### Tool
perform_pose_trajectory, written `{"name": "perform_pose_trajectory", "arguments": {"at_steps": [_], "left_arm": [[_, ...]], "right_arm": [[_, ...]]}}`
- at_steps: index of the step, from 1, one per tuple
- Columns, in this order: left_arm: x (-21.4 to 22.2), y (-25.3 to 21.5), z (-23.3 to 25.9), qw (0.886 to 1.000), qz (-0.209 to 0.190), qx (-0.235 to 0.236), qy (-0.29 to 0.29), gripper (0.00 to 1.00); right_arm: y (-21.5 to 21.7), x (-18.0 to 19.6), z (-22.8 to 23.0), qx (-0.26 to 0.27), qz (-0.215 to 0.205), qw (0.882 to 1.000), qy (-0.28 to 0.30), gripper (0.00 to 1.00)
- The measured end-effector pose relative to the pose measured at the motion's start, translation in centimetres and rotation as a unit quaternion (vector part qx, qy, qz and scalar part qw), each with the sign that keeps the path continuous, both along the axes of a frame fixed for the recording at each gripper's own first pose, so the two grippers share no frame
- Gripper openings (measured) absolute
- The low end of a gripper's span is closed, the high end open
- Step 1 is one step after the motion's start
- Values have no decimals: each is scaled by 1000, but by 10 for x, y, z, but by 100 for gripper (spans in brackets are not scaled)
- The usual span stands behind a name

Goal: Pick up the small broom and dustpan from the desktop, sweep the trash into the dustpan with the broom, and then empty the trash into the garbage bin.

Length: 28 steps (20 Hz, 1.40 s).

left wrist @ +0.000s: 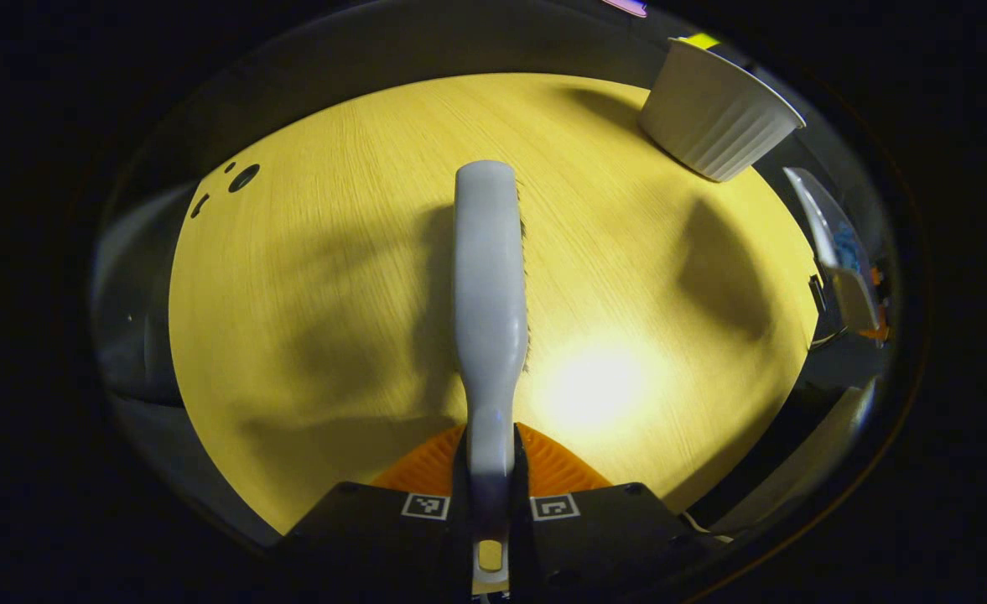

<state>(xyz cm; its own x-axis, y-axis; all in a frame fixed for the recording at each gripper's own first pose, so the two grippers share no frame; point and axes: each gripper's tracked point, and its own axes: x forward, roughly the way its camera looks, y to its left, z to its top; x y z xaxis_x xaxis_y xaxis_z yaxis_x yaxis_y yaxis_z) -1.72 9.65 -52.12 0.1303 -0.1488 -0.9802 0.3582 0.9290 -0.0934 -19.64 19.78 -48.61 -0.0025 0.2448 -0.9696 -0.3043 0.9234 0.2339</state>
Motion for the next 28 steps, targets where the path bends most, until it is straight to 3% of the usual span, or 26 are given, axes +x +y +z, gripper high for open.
{"name": "perform_pose_trajectory", "arguments": {"at_steps": [6,7,10,13,16,23,25,28], "left_arm": [[4,1,-2,1000,-15,-14,-2,21],[5,1,-1,1000,-18,-14,-3,17],[5,1,0,1000,-21,-18,-4,20],[4,3,-1,1000,-22,-18,-2,20],[3,2,-1,1000,-19,-16,-1,20],[3,-2,2,1000,8,-19,0,20],[2,-3,2,1000,11,-17,-1,20],[1,-4,1,1000,18,-21,1,20]], "right_arm": [[-59,46,51,-80,-28,995,-46,31],[-66,61,58,-89,-36,994,-55,32],[-109,123,73,-126,-83,983,-106,32],[-139,185,56,-182,-110,962,-169,31],[-147,223,28,-231,-108,944,-208,31],[-143,284,-2,-315,-29,901,-298,31],[-146,281,7,-348,1,878,-328,31],[-151,283,21,-394,76,831,-384,31]]}}
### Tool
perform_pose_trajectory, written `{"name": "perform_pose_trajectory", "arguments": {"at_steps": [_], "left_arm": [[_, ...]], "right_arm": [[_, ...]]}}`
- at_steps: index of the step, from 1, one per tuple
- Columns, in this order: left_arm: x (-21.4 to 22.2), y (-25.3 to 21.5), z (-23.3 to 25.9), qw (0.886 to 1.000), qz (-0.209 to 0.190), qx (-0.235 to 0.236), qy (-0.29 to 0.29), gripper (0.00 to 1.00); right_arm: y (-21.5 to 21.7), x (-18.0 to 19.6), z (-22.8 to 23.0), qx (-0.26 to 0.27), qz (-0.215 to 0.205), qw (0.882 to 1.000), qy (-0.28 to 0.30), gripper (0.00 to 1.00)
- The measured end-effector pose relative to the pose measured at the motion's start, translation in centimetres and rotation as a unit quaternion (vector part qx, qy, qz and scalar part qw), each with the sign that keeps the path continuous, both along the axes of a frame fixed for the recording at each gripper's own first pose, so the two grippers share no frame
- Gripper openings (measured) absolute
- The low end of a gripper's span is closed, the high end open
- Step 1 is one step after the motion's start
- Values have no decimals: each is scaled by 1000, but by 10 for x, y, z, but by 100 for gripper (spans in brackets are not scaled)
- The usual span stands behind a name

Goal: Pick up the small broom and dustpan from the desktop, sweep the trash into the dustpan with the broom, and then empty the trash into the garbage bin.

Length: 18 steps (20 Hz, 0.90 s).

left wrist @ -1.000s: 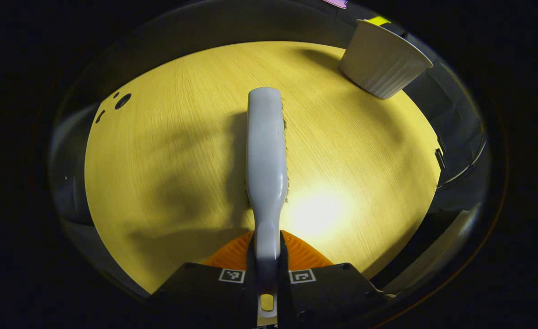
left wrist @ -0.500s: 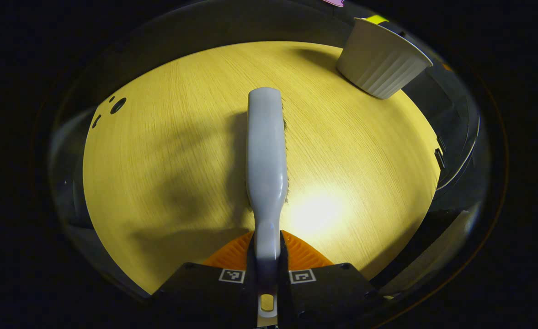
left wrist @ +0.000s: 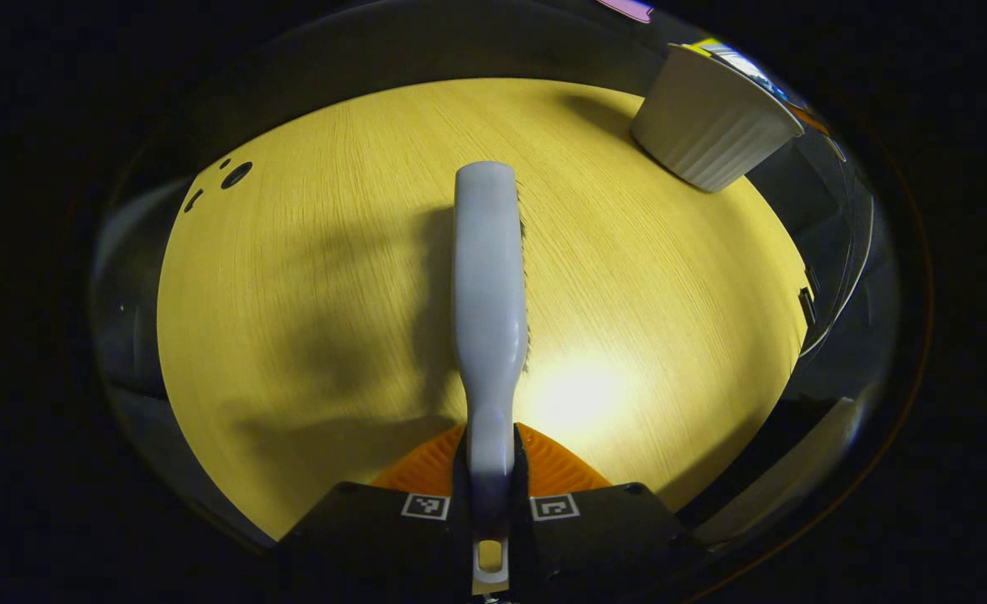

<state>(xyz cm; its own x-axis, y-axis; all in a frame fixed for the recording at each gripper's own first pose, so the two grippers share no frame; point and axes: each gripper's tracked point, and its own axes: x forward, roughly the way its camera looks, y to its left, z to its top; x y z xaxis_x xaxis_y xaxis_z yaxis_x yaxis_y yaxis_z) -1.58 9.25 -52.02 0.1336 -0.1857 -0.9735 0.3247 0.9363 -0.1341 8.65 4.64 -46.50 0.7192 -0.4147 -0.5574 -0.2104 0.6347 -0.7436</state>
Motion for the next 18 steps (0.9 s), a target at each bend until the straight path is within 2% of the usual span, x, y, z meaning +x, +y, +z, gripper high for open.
{"name": "perform_pose_trajectory", "arguments": {"at_steps": [2,5,6,8,12,16,18], "left_arm": [[1,1,1,1000,0,1,0,20],[2,1,1,1000,-4,6,1,24],[2,1,1,1000,-6,7,2,20],[3,1,3,1000,-5,9,3,20],[2,1,1,1000,-7,13,2,20],[5,2,2,1000,-14,17,4,20],[5,2,3,1000,-16,17,3,20]], "right_arm": [[-8,1,4,-34,27,999,-15,31],[-21,-5,7,-70,44,996,-24,31],[-22,-5,9,-80,47,995,-24,31],[-19,-2,16,-109,61,991,-38,31],[-23,3,52,-177,96,975,-89,31],[-18,0,81,-213,128,959,-134,31],[-21,6,81,-219,134,957,-138,31]]}}
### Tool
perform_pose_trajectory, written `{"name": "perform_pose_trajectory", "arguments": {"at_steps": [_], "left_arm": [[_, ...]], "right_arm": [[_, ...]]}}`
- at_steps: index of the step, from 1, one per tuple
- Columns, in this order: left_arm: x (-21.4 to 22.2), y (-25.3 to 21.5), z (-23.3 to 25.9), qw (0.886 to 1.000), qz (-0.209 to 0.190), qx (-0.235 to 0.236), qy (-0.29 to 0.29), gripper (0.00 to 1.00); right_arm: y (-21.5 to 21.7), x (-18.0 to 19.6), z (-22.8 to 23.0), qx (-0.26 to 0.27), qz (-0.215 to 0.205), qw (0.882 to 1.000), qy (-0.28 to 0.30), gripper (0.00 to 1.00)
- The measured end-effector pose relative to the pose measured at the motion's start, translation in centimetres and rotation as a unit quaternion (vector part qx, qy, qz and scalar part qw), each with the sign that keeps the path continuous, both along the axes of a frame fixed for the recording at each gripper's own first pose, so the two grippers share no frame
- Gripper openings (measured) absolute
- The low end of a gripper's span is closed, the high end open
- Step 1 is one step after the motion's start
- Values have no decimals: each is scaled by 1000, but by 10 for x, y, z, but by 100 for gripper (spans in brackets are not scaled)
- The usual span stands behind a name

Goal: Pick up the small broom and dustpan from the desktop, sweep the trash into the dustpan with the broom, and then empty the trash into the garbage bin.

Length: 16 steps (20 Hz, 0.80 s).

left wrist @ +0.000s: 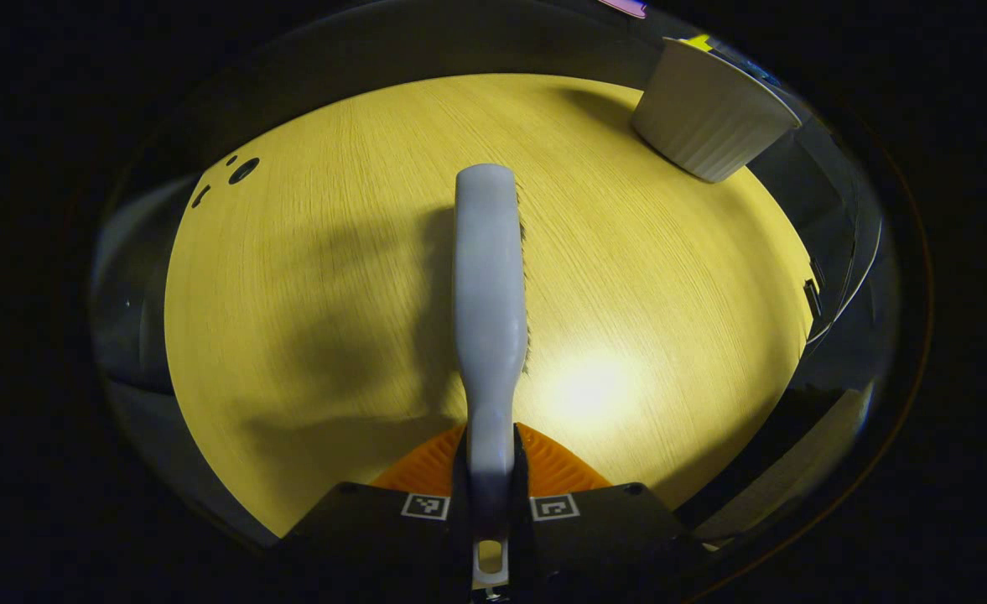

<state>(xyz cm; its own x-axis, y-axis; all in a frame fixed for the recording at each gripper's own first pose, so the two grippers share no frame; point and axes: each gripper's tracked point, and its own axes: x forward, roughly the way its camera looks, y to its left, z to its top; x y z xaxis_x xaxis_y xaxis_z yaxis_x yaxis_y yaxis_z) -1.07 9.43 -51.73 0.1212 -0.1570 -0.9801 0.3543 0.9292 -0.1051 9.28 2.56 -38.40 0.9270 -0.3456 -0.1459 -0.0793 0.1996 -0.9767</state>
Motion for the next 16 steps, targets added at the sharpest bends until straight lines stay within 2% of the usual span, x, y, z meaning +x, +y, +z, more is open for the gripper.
{"name": "perform_pose_trajectory", "arguments": {"at_steps": [4,9,11,13,16], "left_arm": [[1,1,1,1000,-5,1,2,20],[1,1,2,1000,-4,1,2,20],[2,1,2,1000,-2,0,1,20],[1,1,2,1000,0,0,1,20],[1,1,2,1000,0,0,-1,21]], "right_arm": [[-2,0,-12,-18,0,999,27,31],[-9,4,-18,8,-17,999,46,31],[-16,4,-17,30,-35,998,47,31],[-14,4,-20,80,-46,994,53,31],[3,0,-20,110,-32,990,80,31]]}}
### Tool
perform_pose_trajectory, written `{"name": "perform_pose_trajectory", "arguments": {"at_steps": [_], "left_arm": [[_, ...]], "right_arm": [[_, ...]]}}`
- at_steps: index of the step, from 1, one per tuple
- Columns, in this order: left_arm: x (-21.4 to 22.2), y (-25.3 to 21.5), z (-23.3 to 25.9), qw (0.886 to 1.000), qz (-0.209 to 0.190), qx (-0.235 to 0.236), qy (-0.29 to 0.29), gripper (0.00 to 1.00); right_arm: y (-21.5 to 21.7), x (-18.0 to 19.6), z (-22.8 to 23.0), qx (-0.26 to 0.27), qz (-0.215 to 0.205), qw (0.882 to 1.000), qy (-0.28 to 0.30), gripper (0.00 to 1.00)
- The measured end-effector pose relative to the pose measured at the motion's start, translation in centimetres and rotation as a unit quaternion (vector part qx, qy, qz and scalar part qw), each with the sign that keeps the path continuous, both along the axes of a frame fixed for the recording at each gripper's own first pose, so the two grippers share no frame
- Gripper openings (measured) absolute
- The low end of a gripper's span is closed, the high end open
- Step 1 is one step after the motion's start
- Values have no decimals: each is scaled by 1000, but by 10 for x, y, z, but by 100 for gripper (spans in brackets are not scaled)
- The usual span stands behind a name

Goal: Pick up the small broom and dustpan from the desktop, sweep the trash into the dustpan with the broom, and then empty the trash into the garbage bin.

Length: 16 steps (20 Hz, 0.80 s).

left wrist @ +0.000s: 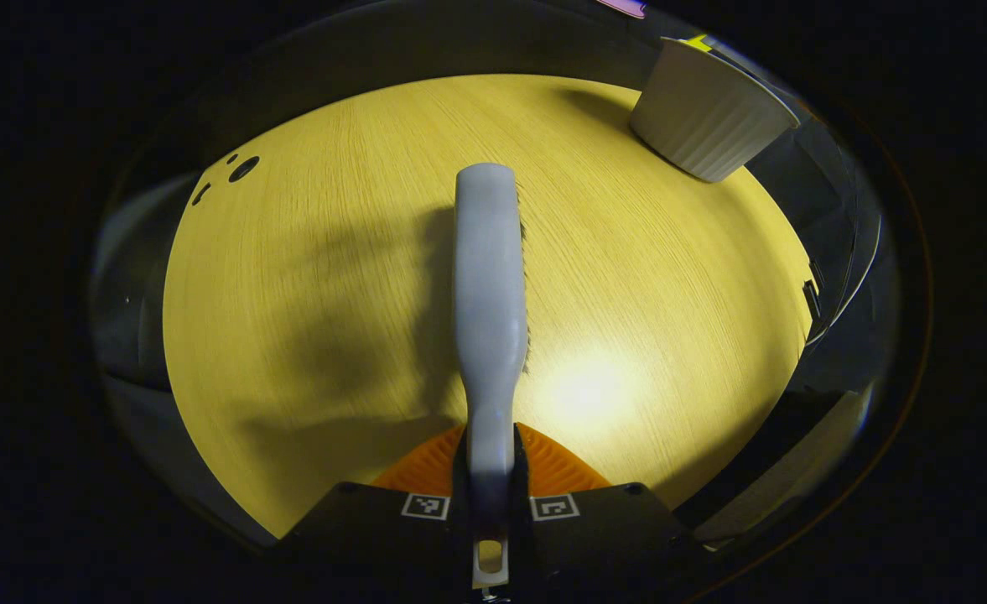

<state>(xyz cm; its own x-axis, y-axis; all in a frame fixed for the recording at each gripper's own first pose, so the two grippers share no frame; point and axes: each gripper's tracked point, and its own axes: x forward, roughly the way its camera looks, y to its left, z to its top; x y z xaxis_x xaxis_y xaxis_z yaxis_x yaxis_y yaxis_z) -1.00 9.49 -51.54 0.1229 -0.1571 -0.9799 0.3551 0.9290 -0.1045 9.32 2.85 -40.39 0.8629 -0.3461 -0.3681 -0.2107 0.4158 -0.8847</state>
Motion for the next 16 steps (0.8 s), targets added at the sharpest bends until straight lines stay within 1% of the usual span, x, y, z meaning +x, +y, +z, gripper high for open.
{"name": "perform_pose_trajectory", "arguments": {"at_steps": [3,5,7,8,9,10,11,12,13,14,16], "left_arm": [[0,0,0,1000,1,-4,0,20],[0,1,0,1000,-1,-5,0,20],[1,0,1,1000,-2,-5,0,20],[0,0,0,1000,-2,-5,-1,21],[1,1,0,1000,-3,-5,-1,21],[0,1,0,1000,-3,-5,-1,20],[0,1,0,1000,-2,-5,-1,20],[0,0,0,1000,-1,-6,-2,21],[1,0,0,1000,-1,-6,-2,20],[0,0,0,1000,-1,-7,-3,20],[0,0,0,1000,0,-7,-4,20]], "right_arm": [[20,-12,-1,34,25,998,37,31],[26,-25,0,74,26,995,58,31],[31,-34,11,121,17,990,65,31],[35,-37,16,149,12,986,69,36],[40,-44,23,180,7,981,73,31],[46,-50,29,214,2,973,80,31],[57,-55,34,252,1,964,88,36],[68,-60,38,287,2,953,99,31],[82,-68,39,317,5,941,116,35],[91,-78,42,341,9,931,131,31],[109,-100,41,370,11,915,160,31]]}}
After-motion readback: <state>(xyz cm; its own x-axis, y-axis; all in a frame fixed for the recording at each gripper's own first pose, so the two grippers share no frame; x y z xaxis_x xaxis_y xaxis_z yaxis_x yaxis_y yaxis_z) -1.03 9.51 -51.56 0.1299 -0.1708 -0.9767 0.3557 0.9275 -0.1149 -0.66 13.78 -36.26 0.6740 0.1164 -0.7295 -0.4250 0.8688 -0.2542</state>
